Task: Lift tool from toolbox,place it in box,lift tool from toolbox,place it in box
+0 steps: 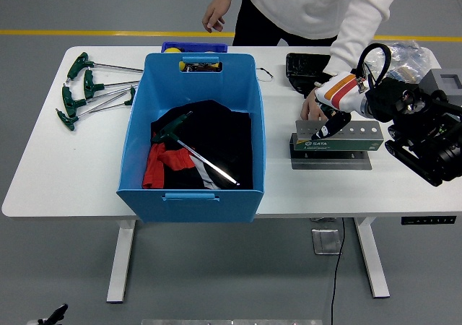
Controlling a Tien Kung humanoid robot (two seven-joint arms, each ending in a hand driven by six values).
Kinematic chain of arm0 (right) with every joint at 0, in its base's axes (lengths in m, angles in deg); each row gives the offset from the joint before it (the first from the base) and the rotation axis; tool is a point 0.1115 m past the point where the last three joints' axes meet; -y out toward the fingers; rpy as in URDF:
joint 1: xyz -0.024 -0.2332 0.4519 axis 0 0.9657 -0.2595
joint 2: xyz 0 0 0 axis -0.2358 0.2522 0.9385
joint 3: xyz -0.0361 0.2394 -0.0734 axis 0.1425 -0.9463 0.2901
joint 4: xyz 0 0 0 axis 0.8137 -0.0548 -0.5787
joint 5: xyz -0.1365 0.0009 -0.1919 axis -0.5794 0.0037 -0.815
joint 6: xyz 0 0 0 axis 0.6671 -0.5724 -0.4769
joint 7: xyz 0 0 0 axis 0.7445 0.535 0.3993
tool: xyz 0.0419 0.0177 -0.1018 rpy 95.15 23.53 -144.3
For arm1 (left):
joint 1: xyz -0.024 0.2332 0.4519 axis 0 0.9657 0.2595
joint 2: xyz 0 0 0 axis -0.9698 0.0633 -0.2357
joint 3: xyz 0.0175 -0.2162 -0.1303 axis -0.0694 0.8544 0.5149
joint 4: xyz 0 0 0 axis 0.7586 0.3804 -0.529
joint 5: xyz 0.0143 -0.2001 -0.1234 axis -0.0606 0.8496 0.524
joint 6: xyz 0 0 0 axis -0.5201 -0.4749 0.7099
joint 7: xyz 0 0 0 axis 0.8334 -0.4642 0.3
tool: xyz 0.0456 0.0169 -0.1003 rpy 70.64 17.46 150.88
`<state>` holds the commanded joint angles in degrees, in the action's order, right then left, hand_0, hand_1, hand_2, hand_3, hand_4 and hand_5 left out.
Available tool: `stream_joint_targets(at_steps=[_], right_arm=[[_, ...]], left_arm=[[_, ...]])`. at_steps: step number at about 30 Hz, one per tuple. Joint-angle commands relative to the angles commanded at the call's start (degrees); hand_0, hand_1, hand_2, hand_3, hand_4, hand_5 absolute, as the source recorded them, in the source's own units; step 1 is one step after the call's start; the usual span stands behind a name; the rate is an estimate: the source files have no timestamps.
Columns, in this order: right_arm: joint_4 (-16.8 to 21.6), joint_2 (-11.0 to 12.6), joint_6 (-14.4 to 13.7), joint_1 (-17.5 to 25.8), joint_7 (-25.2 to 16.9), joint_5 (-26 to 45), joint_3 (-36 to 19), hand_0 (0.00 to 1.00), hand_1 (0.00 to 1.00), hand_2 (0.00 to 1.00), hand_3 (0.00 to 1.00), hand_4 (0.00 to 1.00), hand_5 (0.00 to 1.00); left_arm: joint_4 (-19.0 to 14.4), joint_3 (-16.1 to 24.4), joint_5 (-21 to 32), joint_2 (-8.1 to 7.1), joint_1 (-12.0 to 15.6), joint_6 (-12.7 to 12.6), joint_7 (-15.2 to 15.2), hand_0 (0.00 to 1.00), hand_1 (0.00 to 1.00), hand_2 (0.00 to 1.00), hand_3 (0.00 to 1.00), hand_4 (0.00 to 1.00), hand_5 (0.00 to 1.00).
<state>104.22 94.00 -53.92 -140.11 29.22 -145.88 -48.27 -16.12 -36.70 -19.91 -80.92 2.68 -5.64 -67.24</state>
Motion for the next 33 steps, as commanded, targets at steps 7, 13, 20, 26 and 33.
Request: stream_joint_targets(at_steps=[7,13,20,26,33], right_arm=[[0.1,0.1,-3.4,-0.1,-0.6,0.2,-0.3,0.222,0.146,0.183,0.212,0.998,0.710],[0.1,0.2,-5.7,-0.2,-1.0,0.5,-0.3,0.140,0.092,0.137,0.154,0.944,0.651],[0.4,0.6,-8.3,-0.5,-1.6,1.0,-0.8,0.084,0.041,0.091,0.098,0.813,0.578],[1.0,1.1,-9.7,-1.0,-2.1,1.0,-2.0,0.048,0.002,0.048,0.060,0.764,0.567],[2.4,2.1,-10.4,-1.5,-2.5,0.3,-4.7,0.017,0.002,0.012,0.034,0.765,0.590]], left_arm=[[0.0,-0.1,0.1,-0.04,0.1,0.1,0.0,0.743,0.697,0.734,0.642,0.683,0.573],[0.0,-0.2,0.3,-0.08,0.1,0.1,0.1,0.742,0.695,0.733,0.641,0.682,0.574],[0.0,-0.3,0.5,-0.13,0.2,0.0,0.2,0.742,0.694,0.733,0.641,0.682,0.574],[0.0,-0.3,0.4,-0.18,0.4,0.0,0.1,0.741,0.694,0.733,0.641,0.682,0.575],[0.2,0.1,0.0,-0.21,0.7,0.1,0.0,0.741,0.694,0.733,0.640,0.682,0.575]])
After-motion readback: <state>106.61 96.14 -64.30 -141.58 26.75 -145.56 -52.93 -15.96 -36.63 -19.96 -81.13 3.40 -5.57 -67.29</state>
